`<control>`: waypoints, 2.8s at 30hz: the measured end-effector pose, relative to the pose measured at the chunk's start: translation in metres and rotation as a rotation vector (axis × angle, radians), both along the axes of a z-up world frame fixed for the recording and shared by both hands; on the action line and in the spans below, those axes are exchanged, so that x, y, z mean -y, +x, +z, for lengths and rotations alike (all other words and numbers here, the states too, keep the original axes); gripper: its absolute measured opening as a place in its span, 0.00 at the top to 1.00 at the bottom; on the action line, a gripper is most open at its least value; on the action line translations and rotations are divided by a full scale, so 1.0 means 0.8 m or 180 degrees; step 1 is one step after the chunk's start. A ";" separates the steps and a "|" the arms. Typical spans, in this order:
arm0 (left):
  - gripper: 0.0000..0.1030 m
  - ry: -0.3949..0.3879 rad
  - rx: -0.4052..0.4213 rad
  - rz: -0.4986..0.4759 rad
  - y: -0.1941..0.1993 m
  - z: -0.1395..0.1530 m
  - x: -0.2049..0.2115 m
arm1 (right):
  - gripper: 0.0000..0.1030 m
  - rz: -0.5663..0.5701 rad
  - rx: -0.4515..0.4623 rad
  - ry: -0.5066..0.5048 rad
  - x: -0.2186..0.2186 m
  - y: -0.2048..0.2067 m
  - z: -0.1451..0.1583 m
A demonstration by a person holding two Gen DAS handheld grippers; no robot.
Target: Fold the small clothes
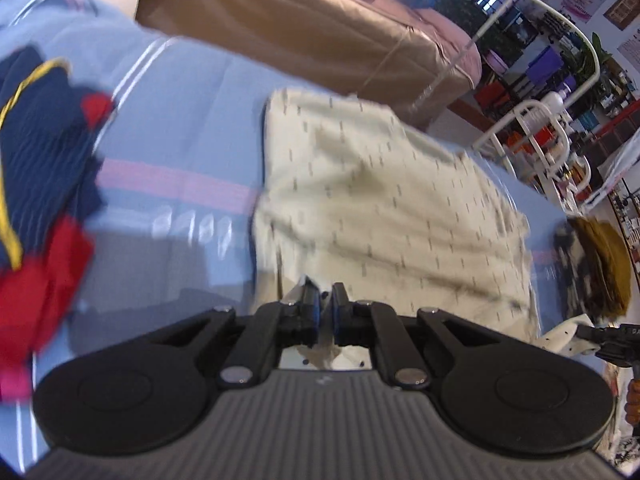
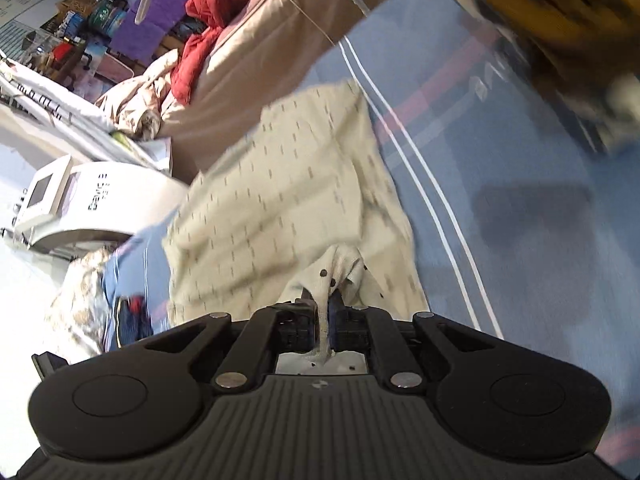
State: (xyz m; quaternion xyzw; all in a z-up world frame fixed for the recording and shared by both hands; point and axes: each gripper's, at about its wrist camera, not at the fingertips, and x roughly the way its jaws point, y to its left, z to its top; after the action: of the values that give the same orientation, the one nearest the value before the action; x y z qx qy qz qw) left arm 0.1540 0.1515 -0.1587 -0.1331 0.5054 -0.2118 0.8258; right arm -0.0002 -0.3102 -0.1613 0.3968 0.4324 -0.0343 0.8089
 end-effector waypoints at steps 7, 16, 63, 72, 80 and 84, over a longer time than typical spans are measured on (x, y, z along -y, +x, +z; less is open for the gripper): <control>0.94 -0.0048 0.0189 0.0049 0.144 0.013 0.040 | 0.89 -0.0047 0.0042 -0.0211 0.044 0.128 0.001; 0.94 0.0011 0.0055 0.0106 0.246 -0.018 0.066 | 0.88 -0.0181 -0.0159 -0.0277 0.072 0.209 -0.025; 0.36 0.1140 0.0869 -0.1389 0.188 -0.059 0.244 | 0.61 0.2025 0.0153 -0.1842 -0.121 0.247 -0.075; 0.32 0.1280 0.1170 -0.0980 0.260 -0.057 0.285 | 0.56 0.0925 0.0251 -0.2307 -0.035 0.327 -0.048; 0.13 0.1254 0.1205 -0.0897 0.237 -0.011 0.278 | 0.35 0.1011 0.0369 -0.2123 -0.006 0.291 -0.003; 0.06 0.1222 0.1018 -0.0946 0.180 -0.001 0.277 | 0.33 0.1273 0.0177 -0.2031 -0.013 0.254 0.001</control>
State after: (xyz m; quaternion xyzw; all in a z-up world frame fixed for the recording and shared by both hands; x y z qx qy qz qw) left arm 0.2983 -0.0700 -0.1597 0.1362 0.4136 -0.2492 0.8650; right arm 0.2031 -0.3001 -0.1602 0.0333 0.4468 0.0021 0.8940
